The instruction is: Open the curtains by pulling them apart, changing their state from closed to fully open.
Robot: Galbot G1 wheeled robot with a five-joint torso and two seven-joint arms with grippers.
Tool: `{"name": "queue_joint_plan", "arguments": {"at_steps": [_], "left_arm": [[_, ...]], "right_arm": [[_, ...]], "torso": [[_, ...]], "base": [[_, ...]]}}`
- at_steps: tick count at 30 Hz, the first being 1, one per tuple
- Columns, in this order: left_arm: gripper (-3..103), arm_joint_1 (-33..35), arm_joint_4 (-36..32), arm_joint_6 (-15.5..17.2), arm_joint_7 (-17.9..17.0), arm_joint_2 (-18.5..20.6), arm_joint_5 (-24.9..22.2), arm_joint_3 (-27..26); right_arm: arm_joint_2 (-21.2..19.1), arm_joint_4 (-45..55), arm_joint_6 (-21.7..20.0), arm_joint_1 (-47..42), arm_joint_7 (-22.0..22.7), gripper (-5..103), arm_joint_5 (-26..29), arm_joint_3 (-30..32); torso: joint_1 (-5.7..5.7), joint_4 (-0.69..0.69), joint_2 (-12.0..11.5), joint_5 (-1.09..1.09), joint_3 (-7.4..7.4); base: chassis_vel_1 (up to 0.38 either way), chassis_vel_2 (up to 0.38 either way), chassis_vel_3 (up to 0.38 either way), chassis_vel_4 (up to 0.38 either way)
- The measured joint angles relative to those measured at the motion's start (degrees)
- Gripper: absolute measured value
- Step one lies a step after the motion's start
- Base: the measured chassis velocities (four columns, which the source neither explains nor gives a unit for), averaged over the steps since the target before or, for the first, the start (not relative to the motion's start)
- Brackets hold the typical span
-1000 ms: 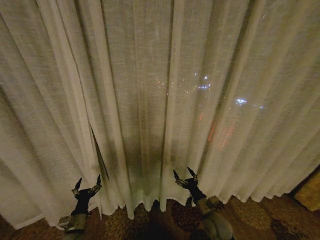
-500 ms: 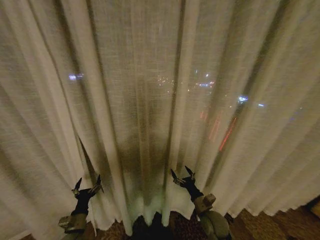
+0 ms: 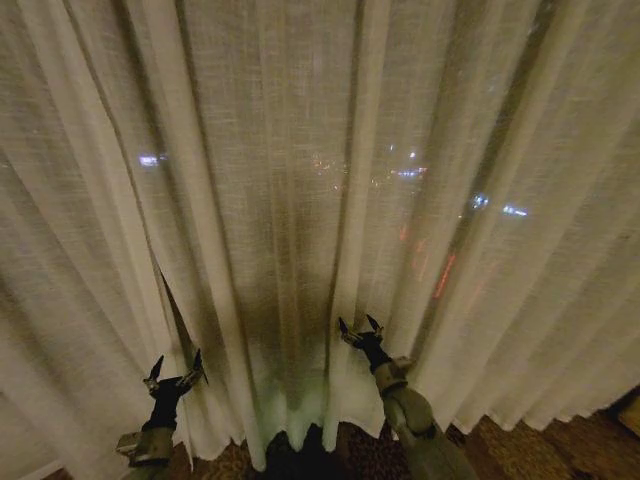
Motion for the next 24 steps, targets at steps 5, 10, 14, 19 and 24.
{"name": "queue_joint_plan", "arguments": {"at_steps": [5,10,14,19,24], "left_arm": [[100,0.0,0.0,0.0,0.0,0.0,0.0,0.0],[100,0.0,0.0,0.0,0.0,0.0,0.0,0.0],[100,0.0,0.0,0.0,0.0,0.0,0.0,0.0],[100,0.0,0.0,0.0,0.0,0.0,0.0,0.0],[100,0.0,0.0,0.0,0.0,0.0,0.0,0.0]], "right_arm": [[0.0,-1.5,-0.5,1.9,0.6,100,0.6,-1.3],[-1.5,0.1,-1.0,0.5,1.0,100,1.1,-2.4],[-1.6,3.2,-0.4,-2.6,2.7,100,0.5,-4.6],[-0.9,4.5,0.1,-3.9,3.1,100,-0.7,-5.4],[-0.5,3.8,0.5,-3.7,3.1,100,-1.8,-5.7]], "torso": [[-0.02,0.01,0.0,0.01,-0.01],[-0.04,0.00,0.0,0.02,-0.02],[-0.04,-0.01,0.0,0.01,-0.02],[-0.04,0.00,0.0,0.01,-0.02],[-0.04,-0.01,0.0,0.02,-0.02]], "base": [[0.000,0.000,0.000,0.000],[0.000,0.000,0.000,0.000],[0.000,0.000,0.000,0.000],[0.000,0.000,0.000,0.000],[0.000,0.000,0.000,0.000]]}}
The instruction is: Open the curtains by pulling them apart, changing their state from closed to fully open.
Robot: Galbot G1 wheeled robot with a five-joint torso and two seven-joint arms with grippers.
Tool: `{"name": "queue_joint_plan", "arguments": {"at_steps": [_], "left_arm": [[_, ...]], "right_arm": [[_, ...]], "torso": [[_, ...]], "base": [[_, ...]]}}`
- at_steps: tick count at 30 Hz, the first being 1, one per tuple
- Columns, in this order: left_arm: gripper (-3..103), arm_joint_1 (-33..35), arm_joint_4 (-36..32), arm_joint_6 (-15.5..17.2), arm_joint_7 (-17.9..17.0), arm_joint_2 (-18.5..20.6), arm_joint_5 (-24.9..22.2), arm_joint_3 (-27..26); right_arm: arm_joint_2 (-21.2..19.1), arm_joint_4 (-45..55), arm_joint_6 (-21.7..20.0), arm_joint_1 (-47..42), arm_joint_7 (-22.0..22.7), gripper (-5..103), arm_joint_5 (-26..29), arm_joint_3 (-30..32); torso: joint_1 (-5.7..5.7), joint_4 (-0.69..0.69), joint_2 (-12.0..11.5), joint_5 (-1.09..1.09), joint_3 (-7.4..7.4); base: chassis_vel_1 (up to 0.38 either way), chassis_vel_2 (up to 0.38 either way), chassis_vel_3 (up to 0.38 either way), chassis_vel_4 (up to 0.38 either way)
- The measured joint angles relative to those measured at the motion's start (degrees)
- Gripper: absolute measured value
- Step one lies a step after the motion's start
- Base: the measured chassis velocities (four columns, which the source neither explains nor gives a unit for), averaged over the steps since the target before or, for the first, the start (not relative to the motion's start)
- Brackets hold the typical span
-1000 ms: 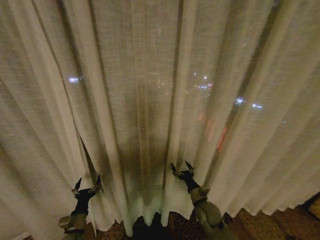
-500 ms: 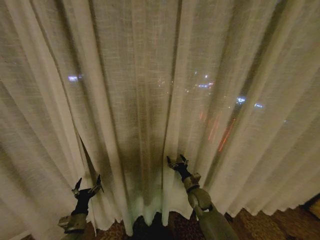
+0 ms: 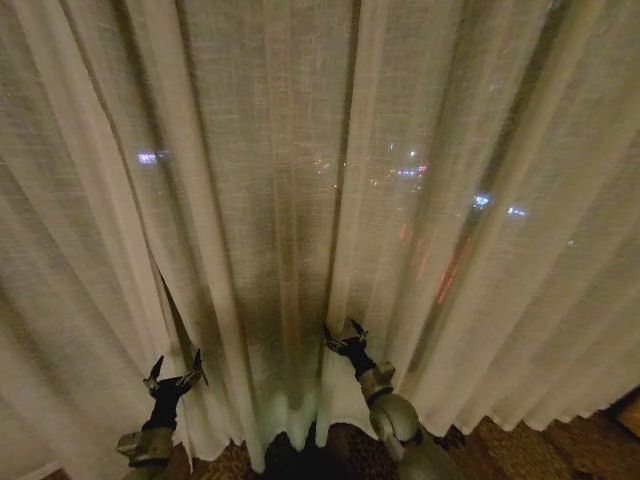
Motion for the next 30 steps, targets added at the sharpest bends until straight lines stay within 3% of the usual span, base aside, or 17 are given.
{"name": "queue_joint_plan", "arguments": {"at_steps": [10,14,22,25,28,30], "left_arm": [[100,0.0,0.0,0.0,0.0,0.0,0.0,0.0],[100,0.0,0.0,0.0,0.0,0.0,0.0,0.0],[100,0.0,0.0,0.0,0.0,0.0,0.0,0.0],[100,0.0,0.0,0.0,0.0,0.0,0.0,0.0],[100,0.0,0.0,0.0,0.0,0.0,0.0,0.0],[100,0.0,0.0,0.0,0.0,0.0,0.0,0.0]], "right_arm": [[3.8,-9.7,0.1,8.5,3.2,100,-2.8,1.3],[3.7,-12.6,1.3,10.3,3.5,100,-6.0,2.6],[4.0,-15.3,2.3,12.3,3.6,102,-6.4,2.8],[4.0,-16.1,3.4,12.7,3.0,94,-5.9,2.9],[3.9,-16.7,4.6,12.8,2.0,77,-5.2,2.9],[3.9,-16.6,4.6,12.8,1.9,77,-4.9,2.9]], "torso": [[0.00,0.02,0.0,0.01,0.00],[0.01,0.00,0.0,0.00,0.00],[0.00,0.01,0.0,0.00,0.00],[0.00,0.01,0.0,0.00,0.00],[0.00,0.00,0.0,0.00,0.00],[0.00,0.00,0.0,0.00,0.01]], "base": [[0.000,0.000,0.000,0.000],[0.000,0.000,0.000,0.000],[0.000,0.000,0.000,0.000],[0.000,0.000,0.000,0.000],[0.000,0.000,0.000,0.000],[0.000,0.000,0.000,0.000]]}}
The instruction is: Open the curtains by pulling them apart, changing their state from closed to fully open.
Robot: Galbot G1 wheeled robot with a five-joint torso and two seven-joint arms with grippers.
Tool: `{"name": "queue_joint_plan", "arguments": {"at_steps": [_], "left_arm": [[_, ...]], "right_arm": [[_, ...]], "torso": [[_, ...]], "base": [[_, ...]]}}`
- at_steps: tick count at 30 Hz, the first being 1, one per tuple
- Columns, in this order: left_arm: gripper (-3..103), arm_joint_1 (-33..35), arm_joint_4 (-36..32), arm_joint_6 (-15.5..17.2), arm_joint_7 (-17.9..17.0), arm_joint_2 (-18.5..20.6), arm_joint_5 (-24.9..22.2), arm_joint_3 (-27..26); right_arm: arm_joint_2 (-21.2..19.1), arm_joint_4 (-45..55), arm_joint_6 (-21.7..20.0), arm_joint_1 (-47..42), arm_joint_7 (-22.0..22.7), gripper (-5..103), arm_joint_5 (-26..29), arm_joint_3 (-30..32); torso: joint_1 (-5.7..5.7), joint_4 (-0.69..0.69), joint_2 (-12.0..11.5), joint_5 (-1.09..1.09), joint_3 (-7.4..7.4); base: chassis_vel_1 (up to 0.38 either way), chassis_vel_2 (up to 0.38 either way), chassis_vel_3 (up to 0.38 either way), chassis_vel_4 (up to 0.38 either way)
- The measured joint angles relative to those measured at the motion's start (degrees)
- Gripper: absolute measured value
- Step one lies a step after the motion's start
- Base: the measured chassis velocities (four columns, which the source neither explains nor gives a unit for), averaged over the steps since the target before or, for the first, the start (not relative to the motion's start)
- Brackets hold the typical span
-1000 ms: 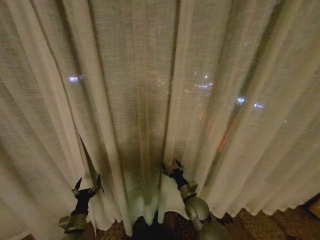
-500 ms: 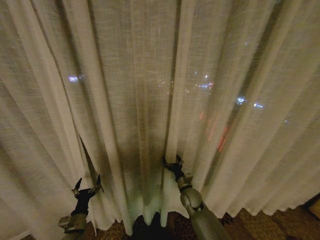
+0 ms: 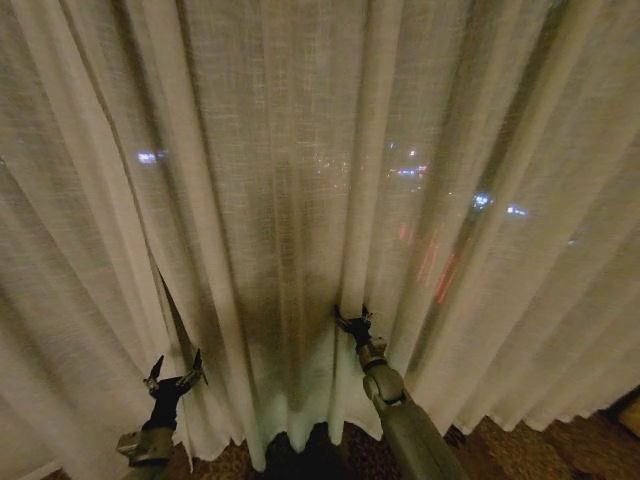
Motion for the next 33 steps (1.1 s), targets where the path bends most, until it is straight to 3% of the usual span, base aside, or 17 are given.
{"name": "queue_joint_plan", "arguments": {"at_steps": [4,6,10,12,19,33], "left_arm": [[100,0.0,0.0,0.0,0.0,0.0,0.0,0.0],[100,0.0,0.0,0.0,0.0,0.0,0.0,0.0],[100,0.0,0.0,0.0,0.0,0.0,0.0,0.0],[100,0.0,0.0,0.0,0.0,0.0,0.0,0.0],[100,0.0,0.0,0.0,0.0,0.0,0.0,0.0],[100,0.0,0.0,0.0,0.0,0.0,0.0,0.0]], "right_arm": [[-0.1,1.7,0.0,-0.7,-0.7,56,1.0,-0.1],[-0.1,2.1,-0.1,-1.0,-1.0,56,1.3,-0.1],[-0.4,3.5,-0.2,-1.9,-2.1,34,2.2,-0.3],[-0.4,3.6,-0.2,-2.1,-2.3,34,2.2,-0.3],[0.0,4.0,0.1,-3.0,-5.6,3,5.0,-0.5],[-0.2,4.7,0.7,-4.6,-7.9,0,4.3,0.5]], "torso": [[0.00,0.00,0.0,0.00,0.00],[0.00,0.00,0.0,0.00,0.00],[0.00,0.00,0.0,0.00,-0.01],[0.00,0.00,0.0,0.00,-0.01],[0.00,0.00,0.0,0.00,-0.01],[0.00,0.00,0.0,0.00,-0.01]], "base": [[0.000,0.000,0.000,0.000],[0.000,0.000,0.000,0.000],[0.000,0.000,0.000,0.000],[0.000,0.000,0.000,0.000],[0.000,0.000,0.000,0.000],[0.000,0.000,0.000,0.000]]}}
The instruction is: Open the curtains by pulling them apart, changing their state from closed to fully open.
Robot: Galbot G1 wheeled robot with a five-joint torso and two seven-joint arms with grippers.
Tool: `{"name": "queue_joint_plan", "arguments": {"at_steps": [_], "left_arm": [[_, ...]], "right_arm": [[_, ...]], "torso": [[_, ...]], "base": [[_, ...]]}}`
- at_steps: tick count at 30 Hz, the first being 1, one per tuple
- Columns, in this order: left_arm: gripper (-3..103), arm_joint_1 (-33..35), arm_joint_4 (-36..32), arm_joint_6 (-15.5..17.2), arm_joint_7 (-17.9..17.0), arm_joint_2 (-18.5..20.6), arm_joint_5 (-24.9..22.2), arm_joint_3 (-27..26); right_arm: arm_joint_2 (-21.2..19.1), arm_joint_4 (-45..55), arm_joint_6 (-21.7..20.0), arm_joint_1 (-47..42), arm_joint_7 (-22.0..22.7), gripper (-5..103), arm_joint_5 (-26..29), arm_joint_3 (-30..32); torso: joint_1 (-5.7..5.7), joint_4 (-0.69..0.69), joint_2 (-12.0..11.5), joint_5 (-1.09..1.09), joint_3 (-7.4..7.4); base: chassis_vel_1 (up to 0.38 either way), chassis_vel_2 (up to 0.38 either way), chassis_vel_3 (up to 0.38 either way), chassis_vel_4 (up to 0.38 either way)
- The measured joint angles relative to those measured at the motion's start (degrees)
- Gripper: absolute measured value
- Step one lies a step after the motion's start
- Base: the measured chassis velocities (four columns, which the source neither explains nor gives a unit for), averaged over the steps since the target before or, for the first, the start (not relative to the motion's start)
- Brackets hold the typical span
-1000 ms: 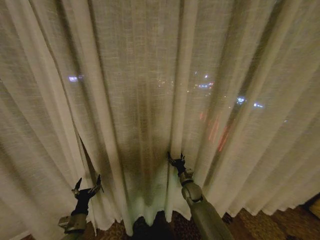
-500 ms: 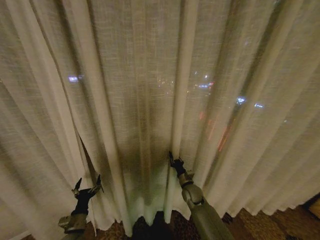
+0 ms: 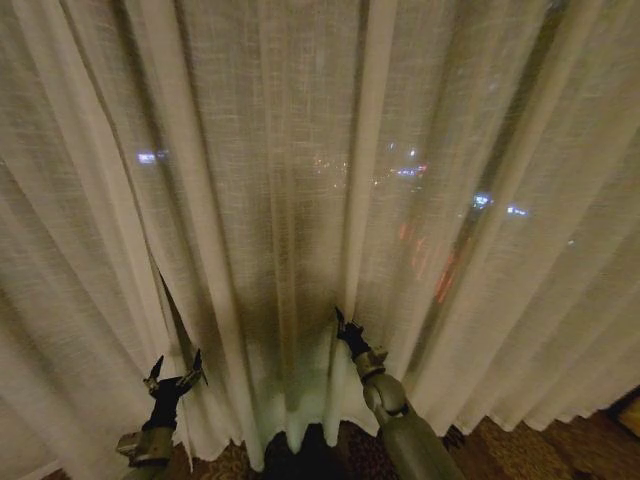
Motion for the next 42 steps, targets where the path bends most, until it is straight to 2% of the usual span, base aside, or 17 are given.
{"name": "queue_joint_plan", "arguments": {"at_steps": [7,19,27,42], "left_arm": [[100,0.0,0.0,0.0,0.0,0.0,0.0,0.0],[100,0.0,0.0,0.0,0.0,0.0,0.0,0.0],[100,0.0,0.0,0.0,0.0,0.0,0.0,0.0],[100,0.0,0.0,0.0,0.0,0.0,0.0,0.0]], "right_arm": [[-0.3,-0.2,0.3,-0.7,-3.2,0,2.2,1.1],[-1.1,-0.1,-0.5,-0.1,-3.2,0,4.3,1.5],[-1.9,-0.3,-0.2,-0.7,-5.2,0,5.2,3.0],[-2.2,-0.7,-0.1,-0.5,-6.9,0,5.8,3.5]], "torso": [[0.00,0.00,0.0,0.00,0.00],[0.00,0.01,0.0,0.00,0.00],[0.00,0.00,0.0,0.01,0.00],[-0.01,0.00,0.0,0.00,0.00]], "base": [[0.000,0.000,0.000,0.000],[-0.052,-0.051,0.062,0.055],[-0.226,-0.217,0.240,0.206],[-0.341,-0.334,0.342,0.336]]}}
